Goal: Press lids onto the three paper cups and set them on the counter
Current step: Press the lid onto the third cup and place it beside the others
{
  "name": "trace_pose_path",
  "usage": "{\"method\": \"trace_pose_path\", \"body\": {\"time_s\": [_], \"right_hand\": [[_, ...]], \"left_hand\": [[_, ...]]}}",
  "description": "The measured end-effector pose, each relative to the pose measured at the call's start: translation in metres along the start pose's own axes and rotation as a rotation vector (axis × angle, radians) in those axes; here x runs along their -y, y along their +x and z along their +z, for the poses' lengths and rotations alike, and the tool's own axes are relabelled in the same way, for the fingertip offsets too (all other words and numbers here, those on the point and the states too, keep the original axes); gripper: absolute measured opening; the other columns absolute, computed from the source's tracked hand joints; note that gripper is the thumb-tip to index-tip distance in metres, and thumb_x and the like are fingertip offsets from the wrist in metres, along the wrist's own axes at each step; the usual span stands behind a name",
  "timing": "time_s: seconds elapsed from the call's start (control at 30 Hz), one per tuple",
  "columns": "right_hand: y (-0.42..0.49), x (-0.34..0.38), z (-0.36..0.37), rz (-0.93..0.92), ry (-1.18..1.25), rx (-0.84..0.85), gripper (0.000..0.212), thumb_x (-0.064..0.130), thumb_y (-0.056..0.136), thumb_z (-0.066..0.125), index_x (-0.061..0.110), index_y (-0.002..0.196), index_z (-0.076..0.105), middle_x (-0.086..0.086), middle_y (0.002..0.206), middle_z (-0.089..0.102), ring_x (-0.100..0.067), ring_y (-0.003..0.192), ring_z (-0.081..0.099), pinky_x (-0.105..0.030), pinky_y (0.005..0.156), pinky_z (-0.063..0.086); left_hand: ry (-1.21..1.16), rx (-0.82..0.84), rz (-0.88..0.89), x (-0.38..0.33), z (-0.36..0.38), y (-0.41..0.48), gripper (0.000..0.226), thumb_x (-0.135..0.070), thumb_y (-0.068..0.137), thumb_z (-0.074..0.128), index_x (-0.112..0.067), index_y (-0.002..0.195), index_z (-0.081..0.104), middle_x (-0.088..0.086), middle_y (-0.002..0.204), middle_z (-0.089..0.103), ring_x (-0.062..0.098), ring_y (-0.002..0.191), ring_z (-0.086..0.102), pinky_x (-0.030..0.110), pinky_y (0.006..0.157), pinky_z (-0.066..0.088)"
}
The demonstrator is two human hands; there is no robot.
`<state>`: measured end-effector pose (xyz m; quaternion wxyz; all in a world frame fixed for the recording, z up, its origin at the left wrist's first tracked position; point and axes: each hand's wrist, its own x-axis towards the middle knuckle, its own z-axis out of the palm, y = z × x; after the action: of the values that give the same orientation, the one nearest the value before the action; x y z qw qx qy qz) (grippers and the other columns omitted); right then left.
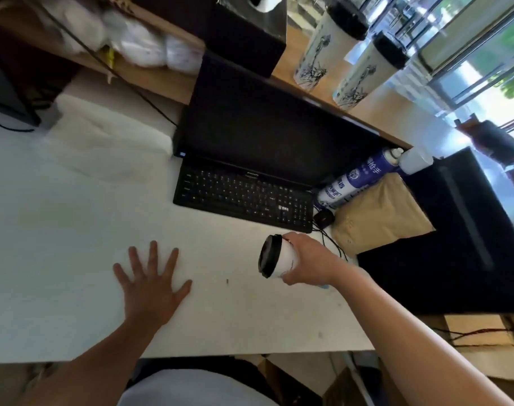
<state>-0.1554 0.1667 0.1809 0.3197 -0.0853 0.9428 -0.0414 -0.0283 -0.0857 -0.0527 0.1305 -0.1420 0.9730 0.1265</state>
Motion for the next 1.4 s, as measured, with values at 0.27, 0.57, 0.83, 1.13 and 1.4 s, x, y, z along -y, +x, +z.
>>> {"method": "trace_pose_path", "body": {"time_s": [0.27,0.57,0.83,1.13,1.4], "right_hand": [[0.007,0.018,-0.041,0.094,-0.614,0.090,0.073,0.033,0.070,0.082,0.023,0.134,0.047,-0.005,0.127,0.051,-0.032,0.121,0.047,-0.049,0.102,0.041],[0.030,0.035,-0.027,0.107,-0.845,0.300,0.068,0.030,0.072,0.081,0.017,0.132,0.051,-0.008,0.125,0.054,-0.032,0.119,0.050,-0.047,0.099,0.043],[0.030,0.036,-0.027,0.079,-0.815,0.329,0.067,0.030,0.073,0.081,0.018,0.131,0.050,-0.008,0.125,0.056,-0.031,0.119,0.050,-0.046,0.097,0.046],[-0.015,-0.003,-0.067,-0.030,0.050,0.076,0.083,0.027,0.064,0.086,0.039,0.133,0.043,0.012,0.112,0.063,-0.011,0.101,0.062,-0.030,0.084,0.055],[-0.028,-0.069,-0.013,-0.180,0.731,-0.017,0.074,0.014,0.062,0.091,0.051,0.116,0.057,0.024,0.112,0.068,0.004,0.106,0.064,-0.021,0.083,0.054]], "left_hand": [[-0.013,-0.043,0.021,0.001,0.008,0.003,0.085,-0.077,0.084,0.025,-0.029,0.154,0.024,0.012,0.165,0.014,0.047,0.149,-0.002,0.073,0.112,-0.001],[-0.062,-0.055,0.008,-0.004,0.001,0.002,0.085,-0.075,0.084,0.026,-0.028,0.155,0.022,0.012,0.165,0.011,0.049,0.149,-0.001,0.074,0.112,-0.003],[-0.046,-0.055,0.001,-0.002,0.003,0.002,0.084,-0.075,0.084,0.025,-0.028,0.155,0.023,0.012,0.165,0.013,0.049,0.149,-0.001,0.073,0.112,-0.002],[-0.026,-0.060,0.030,-0.002,0.008,0.004,0.084,-0.074,0.084,0.028,-0.025,0.153,0.030,0.014,0.163,0.020,0.050,0.148,0.006,0.071,0.111,-0.005],[0.042,0.005,-0.038,-0.009,0.003,0.004,0.090,-0.077,0.080,0.012,-0.028,0.155,0.020,0.010,0.165,0.013,0.049,0.148,0.005,0.059,0.105,-0.028]]}}
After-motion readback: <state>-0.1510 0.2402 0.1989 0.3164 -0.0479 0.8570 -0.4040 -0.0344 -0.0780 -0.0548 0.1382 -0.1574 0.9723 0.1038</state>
